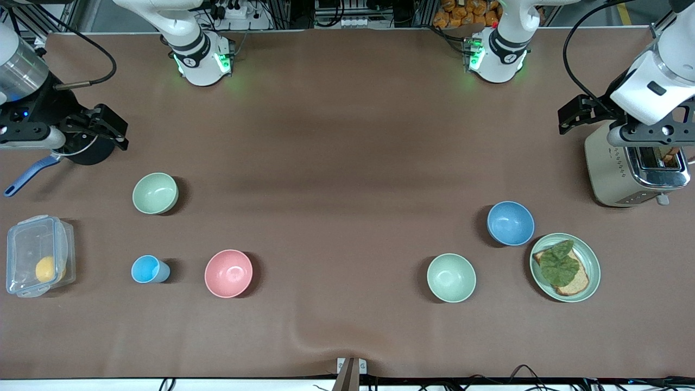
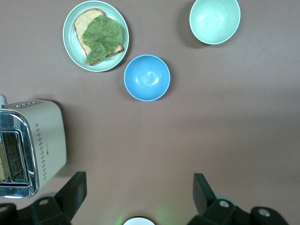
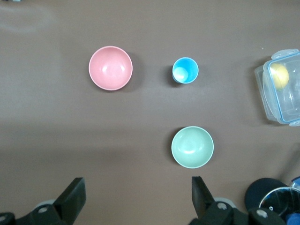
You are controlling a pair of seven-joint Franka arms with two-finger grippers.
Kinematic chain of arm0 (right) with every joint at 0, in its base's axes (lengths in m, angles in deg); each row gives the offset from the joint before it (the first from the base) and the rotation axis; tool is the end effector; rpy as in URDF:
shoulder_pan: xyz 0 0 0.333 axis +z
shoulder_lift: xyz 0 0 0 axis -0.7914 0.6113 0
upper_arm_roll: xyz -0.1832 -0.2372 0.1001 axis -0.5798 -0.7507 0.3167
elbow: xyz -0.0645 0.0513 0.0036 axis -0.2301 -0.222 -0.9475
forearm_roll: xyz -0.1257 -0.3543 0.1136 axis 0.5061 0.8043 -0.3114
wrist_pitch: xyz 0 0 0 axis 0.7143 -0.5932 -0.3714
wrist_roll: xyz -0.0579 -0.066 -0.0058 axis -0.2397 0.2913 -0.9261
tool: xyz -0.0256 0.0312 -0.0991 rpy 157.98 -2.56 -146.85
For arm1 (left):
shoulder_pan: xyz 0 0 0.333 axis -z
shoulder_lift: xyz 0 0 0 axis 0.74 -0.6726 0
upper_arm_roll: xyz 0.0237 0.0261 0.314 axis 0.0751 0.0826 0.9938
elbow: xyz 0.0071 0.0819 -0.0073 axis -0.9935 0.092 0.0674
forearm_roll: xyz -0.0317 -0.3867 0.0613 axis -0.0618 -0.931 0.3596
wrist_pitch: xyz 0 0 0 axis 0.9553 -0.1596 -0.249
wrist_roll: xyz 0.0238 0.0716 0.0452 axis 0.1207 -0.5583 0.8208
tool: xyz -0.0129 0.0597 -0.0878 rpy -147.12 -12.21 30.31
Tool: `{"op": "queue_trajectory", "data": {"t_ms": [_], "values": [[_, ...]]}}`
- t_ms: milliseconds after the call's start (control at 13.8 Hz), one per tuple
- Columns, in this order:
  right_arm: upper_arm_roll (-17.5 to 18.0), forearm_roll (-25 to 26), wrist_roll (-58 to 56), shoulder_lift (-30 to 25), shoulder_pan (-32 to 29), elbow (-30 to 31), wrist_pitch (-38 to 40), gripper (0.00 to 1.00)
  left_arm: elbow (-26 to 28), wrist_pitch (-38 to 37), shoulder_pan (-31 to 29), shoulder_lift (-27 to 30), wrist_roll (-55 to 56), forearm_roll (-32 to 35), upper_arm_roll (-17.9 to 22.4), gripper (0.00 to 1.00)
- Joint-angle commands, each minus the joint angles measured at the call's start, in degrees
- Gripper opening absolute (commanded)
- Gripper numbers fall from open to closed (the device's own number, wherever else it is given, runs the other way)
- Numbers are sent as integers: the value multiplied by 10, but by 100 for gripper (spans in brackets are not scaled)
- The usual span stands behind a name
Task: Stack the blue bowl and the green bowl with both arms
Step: 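Start moving both grippers out from the rest pose toward the bowls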
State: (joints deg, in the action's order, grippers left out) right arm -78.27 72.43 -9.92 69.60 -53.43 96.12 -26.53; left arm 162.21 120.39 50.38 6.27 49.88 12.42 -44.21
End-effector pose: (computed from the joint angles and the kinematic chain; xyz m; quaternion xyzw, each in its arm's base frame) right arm 0.5441 0.0757 0.6402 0.9993 0.0091 0.0352 0.0073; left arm 0.5374 -0.0897 0.6293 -0.9991 0.0191 0.0341 0.0146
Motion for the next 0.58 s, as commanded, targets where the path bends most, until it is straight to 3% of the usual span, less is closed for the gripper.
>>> {"op": "queue_trajectory", "data": {"t_ms": [0, 362, 507], "values": [[3, 2, 5, -2, 2, -4, 20, 100, 1, 5, -4, 6, -17, 7, -2, 100], [3, 2, 3, 1, 1, -4, 27, 100, 1, 6, -4, 5, -18, 9, -1, 100], [1, 8, -3, 40, -6, -6, 24, 100, 0, 7, -22, 1, -18, 5, -1, 100]]}}
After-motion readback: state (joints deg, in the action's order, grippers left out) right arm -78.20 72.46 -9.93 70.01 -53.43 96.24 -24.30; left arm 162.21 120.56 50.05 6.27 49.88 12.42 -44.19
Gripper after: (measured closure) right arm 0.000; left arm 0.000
